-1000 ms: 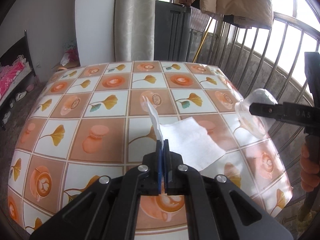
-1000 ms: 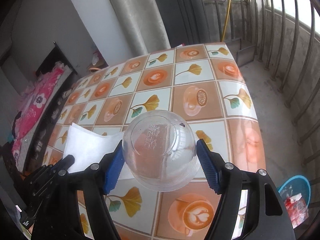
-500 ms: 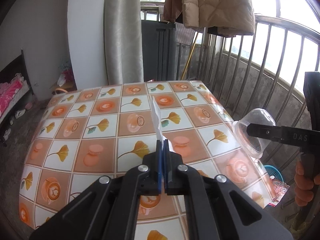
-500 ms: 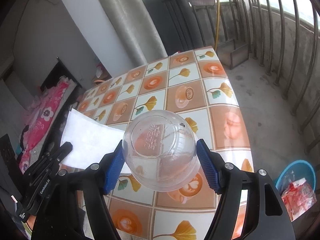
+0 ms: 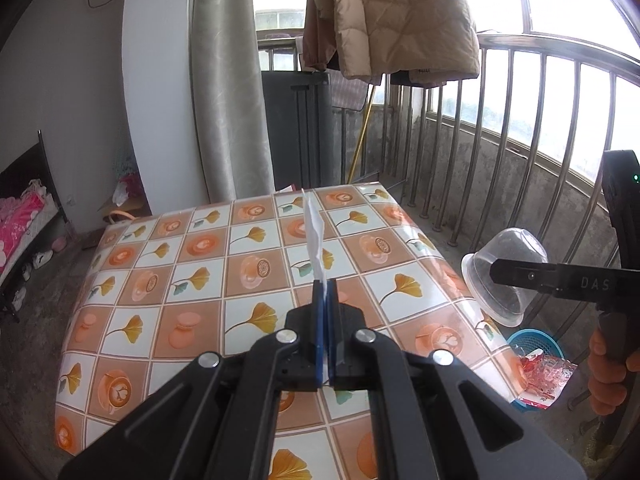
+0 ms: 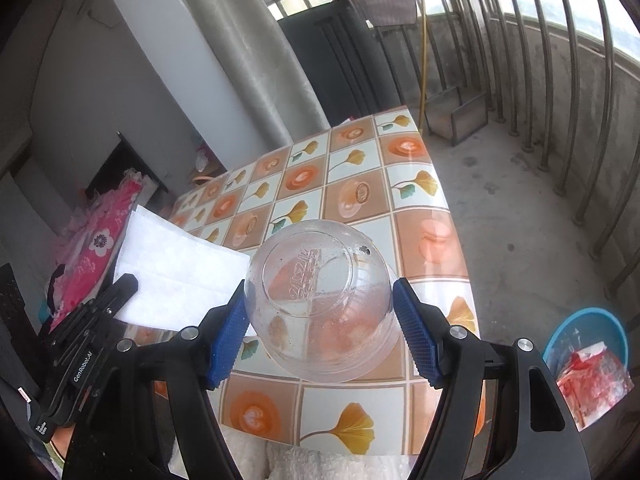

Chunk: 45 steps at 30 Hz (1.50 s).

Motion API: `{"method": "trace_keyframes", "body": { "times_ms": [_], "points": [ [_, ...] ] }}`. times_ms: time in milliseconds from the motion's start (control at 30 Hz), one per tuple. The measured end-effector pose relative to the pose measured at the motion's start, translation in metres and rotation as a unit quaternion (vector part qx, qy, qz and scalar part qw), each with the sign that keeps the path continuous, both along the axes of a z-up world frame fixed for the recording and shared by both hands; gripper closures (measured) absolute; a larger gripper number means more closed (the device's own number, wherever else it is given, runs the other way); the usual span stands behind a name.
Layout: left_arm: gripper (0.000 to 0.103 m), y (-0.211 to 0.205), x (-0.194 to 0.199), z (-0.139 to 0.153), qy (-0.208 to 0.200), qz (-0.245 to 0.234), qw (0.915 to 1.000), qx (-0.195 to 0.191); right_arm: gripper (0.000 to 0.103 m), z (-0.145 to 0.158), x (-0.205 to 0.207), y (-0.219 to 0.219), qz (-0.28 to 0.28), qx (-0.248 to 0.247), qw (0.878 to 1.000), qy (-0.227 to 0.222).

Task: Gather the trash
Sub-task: 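Carry the tissue and clear cup off the table toward the wastebasket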

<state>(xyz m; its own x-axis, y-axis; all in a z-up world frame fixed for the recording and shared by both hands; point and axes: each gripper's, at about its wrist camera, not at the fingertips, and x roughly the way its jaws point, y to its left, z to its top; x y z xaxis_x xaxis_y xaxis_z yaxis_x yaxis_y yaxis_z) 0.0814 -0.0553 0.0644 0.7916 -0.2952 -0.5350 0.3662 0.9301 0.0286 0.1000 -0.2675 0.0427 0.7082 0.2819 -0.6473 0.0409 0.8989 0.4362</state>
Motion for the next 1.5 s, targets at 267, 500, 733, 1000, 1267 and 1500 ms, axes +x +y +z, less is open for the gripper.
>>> {"method": "trace_keyframes", "body": {
  "times_ms": [267, 500, 733, 1000, 1267, 1500],
  "points": [
    [0.102, -0.011, -0.016, 0.009, -0.019, -0.01, 0.9997, 0.013, 0.037, 0.002, -0.009, -0.004, -0.002, 0.004, 1.0, -0.003],
    [0.102, -0.021, -0.029, 0.016, -0.032, -0.021, 0.999, 0.021, 0.037, 0.007, -0.022, -0.011, -0.01, 0.008, 1.0, -0.011],
    [0.102, -0.037, -0.042, 0.022, -0.045, -0.036, 0.9979, 0.03, 0.037, 0.012, -0.037, -0.026, -0.026, 0.015, 0.999, -0.021],
    [0.102, -0.072, -0.056, 0.029, -0.051, -0.075, 0.9953, 0.033, 0.037, 0.015, -0.064, -0.063, -0.07, 0.022, 0.997, -0.033],
    [0.102, -0.139, -0.068, 0.035, -0.009, -0.182, 0.9833, -0.009, 0.037, 0.013, -0.126, -0.13, -0.175, 0.024, 0.984, -0.038],
    [0.102, -0.224, -0.083, 0.021, 0.04, -0.285, 0.9577, -0.008, 0.037, -0.027, -0.189, -0.199, -0.281, 0.063, 0.958, -0.009]
  ]
}}
